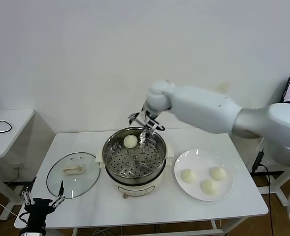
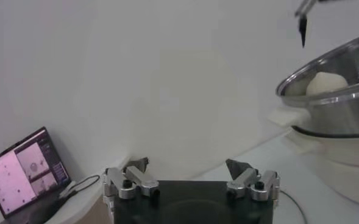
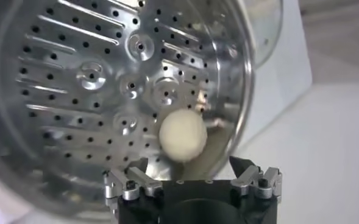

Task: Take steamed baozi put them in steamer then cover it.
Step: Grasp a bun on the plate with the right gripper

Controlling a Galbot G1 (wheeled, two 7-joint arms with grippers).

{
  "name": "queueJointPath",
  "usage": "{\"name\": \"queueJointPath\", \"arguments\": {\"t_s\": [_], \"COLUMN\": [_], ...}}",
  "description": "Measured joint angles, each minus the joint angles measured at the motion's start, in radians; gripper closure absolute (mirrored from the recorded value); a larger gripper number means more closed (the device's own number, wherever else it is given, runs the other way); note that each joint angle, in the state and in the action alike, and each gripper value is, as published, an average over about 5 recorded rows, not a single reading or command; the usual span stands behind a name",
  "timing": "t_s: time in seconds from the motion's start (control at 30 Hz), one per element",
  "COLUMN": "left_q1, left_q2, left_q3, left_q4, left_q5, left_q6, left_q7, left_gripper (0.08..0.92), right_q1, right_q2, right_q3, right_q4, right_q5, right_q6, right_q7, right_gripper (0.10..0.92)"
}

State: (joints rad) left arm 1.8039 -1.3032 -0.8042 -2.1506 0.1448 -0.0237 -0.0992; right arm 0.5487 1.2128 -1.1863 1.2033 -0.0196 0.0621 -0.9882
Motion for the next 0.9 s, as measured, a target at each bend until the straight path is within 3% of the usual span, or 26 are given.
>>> {"name": "queueJointPath", "arguments": {"t_s": [0.27, 0.57, 0.9], "left_q1": [-0.02, -0.047, -0.062], "left_q2": [0.026, 0.053, 0.055], "left_q3": [0.007, 0.02, 0.01], "left_q4": [0.017, 0.039, 0.043], "left_q5": [-0.007, -0.007, -0.008], "left_q6": [0.004, 0.013, 0.024], "left_q7": [0.004, 0.009, 0.011], "left_gripper": [0.177, 0.177, 0.177], "right_q1": [0.035, -0.069, -0.277], "right_q2": [-0.225, -0.487, -0.589], "right_q3": [0.006, 0.07, 0.161], "right_q4": [0.177, 0.318, 0.339], "right_q5": [0.107, 0.116, 0.039], "right_q6": [-0.196, -0.299, -0.344], "right_q7": [-0.047, -0.051, -0.034], "right_gripper": [0.203, 0.203, 0.203]}}
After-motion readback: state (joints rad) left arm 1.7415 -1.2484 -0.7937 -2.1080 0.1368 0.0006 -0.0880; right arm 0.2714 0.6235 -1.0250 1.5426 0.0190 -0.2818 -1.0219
